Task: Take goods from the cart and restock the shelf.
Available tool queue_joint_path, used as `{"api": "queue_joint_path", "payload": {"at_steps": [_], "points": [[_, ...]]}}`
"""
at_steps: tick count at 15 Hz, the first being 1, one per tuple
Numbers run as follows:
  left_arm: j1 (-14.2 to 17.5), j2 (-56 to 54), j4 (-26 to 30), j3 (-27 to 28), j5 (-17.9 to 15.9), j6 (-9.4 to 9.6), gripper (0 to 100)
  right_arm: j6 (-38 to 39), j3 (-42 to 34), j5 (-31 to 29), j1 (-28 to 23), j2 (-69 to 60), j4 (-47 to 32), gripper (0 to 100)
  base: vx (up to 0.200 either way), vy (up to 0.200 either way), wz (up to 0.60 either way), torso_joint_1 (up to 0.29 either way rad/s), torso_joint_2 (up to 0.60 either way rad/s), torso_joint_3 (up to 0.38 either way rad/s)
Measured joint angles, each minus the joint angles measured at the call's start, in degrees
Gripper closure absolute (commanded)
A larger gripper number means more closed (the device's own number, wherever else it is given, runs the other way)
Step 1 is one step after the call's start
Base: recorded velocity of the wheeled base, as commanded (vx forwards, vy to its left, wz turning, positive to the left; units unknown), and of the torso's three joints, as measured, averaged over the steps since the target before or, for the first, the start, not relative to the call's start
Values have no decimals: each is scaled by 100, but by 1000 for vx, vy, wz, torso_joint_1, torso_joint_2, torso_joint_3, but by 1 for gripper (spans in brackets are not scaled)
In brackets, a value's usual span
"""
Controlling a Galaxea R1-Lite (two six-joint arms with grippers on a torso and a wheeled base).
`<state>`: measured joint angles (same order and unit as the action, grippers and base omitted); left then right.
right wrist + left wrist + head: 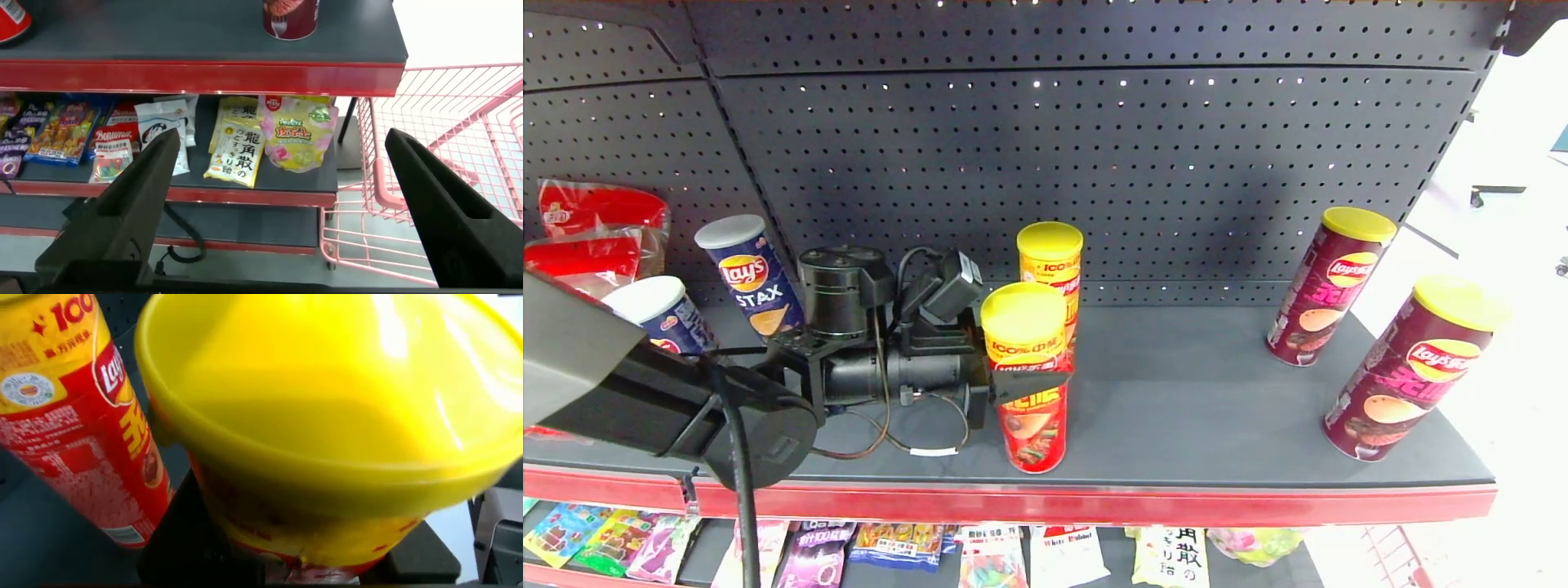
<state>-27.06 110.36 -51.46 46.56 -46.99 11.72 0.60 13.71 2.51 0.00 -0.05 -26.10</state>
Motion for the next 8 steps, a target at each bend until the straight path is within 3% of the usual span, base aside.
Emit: {"api": "queue_joint_path", "payload": {"at_steps": [8], "points": [[-96,193,15,219,-99,-15,100,2,0,2,0,0,-1,0,0,0,0,0,0,0]]}}
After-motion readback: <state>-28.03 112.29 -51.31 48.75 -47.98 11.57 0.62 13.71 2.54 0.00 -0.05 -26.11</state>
